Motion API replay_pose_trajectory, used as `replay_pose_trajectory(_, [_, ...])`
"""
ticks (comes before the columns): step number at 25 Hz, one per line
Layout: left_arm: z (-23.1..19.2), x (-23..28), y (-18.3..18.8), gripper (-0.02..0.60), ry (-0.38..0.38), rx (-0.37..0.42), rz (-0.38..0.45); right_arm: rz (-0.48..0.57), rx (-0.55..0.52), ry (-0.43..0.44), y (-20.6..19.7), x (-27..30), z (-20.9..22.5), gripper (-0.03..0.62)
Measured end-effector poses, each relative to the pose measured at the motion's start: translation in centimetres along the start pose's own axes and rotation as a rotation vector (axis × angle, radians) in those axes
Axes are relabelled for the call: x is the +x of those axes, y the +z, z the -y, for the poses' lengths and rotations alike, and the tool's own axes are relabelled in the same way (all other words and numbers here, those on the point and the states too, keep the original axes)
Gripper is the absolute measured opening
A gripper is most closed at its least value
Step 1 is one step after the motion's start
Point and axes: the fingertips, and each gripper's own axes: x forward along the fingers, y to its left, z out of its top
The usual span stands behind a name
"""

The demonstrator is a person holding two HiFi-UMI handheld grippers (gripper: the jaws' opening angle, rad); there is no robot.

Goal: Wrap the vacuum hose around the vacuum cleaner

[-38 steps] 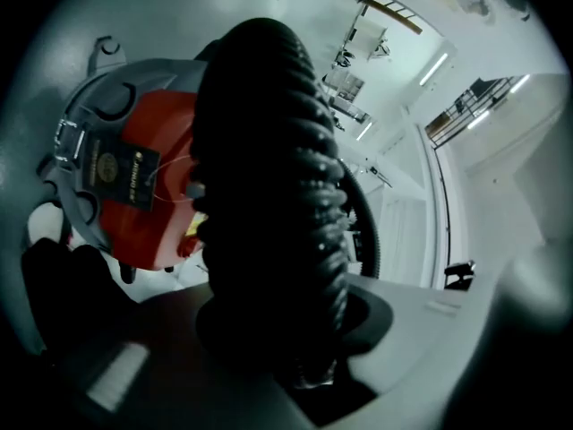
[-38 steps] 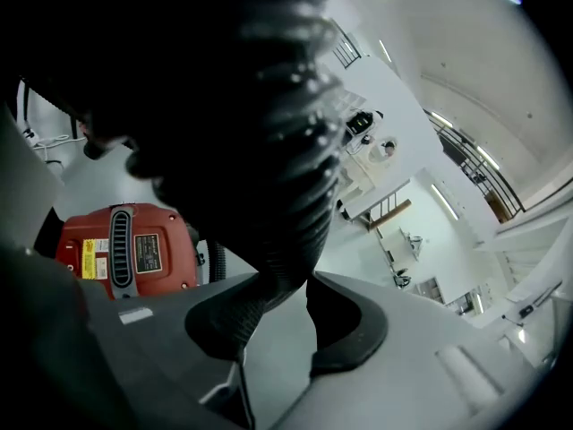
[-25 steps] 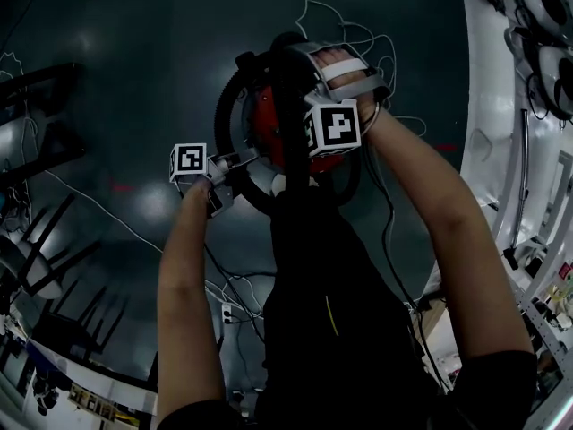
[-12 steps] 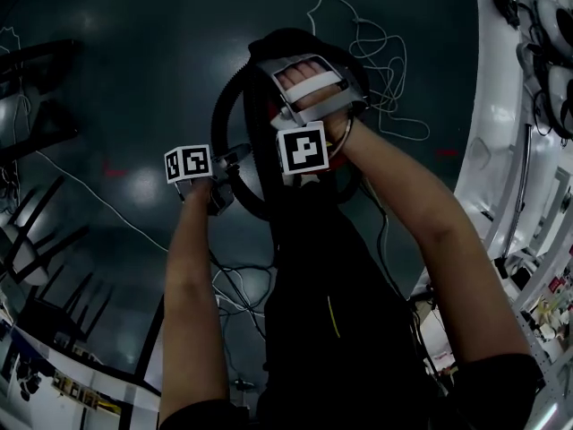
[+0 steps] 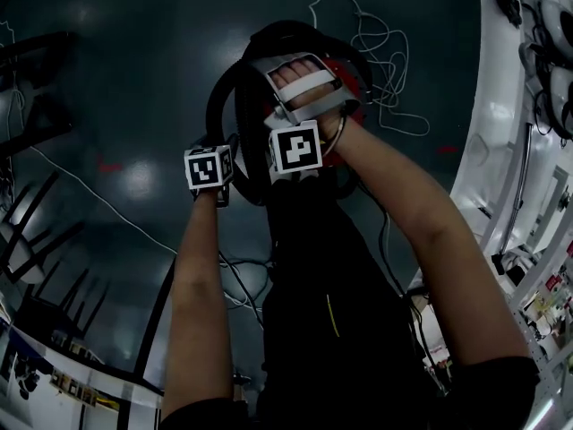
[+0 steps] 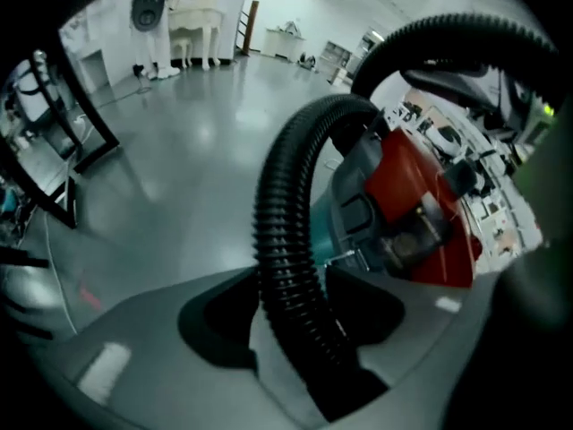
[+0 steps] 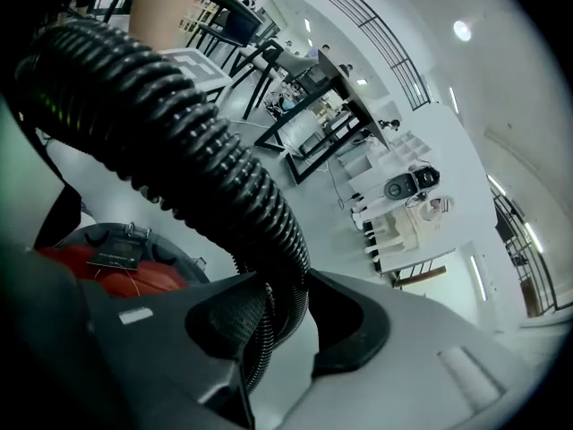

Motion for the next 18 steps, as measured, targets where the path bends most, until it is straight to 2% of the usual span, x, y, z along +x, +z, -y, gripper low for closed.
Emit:
replay_pose_trajectory(3, [-2.2,-2.2,1.8,0.238,0.065,-0.112,0.214,0.012,-0.031,0.014,0.4,0.3,-1.2,0.15])
replay_pose_trajectory(4, [-2.6,-3.0,2.2,0.238,0.055,-0.152,0.265,0.013,-0.054,0.016,0.5,0.3,-1.7,0.152])
replay_pose_trajectory(6, [-2.3,-4.5,3.4,0.219,-0.027,-0.186,0.318,0.007,-0.075,0.008,0.6,0.4,-2.2,0.153])
replay_pose_trajectory(9, [0.7,-6.8,7.4,0.209,-0.184,-0.123,0.385,0.005,-0.052,0.005,0.8,0.5,-2.4,0.156])
replay_pose_trajectory(11, [2.9,-9.1,11.4,0.209,-0.245,-0.082,0.474,0.004,-0.05,0.001,0.7,0.4,-2.5,0.156])
replay_pose_trajectory(14, [5.2,-12.0,17.0,0.21,-0.321,-0.094,0.586,0.003,-0.06,-0.013,0.4,0.0,-2.8,0.156])
replay_pose_trajectory(16, [7.1,-12.2,18.9,0.21,-0.362,-0.069,0.571,0.005,-0.062,-0.023,0.0,-0.3,-2.9,0.156])
replay_pose_trajectory(18, [8.8,-11.4,19.9,0.211,-0.36,-0.02,0.522,0.009,-0.052,-0.031,-0.3,-0.6,-2.8,0.158])
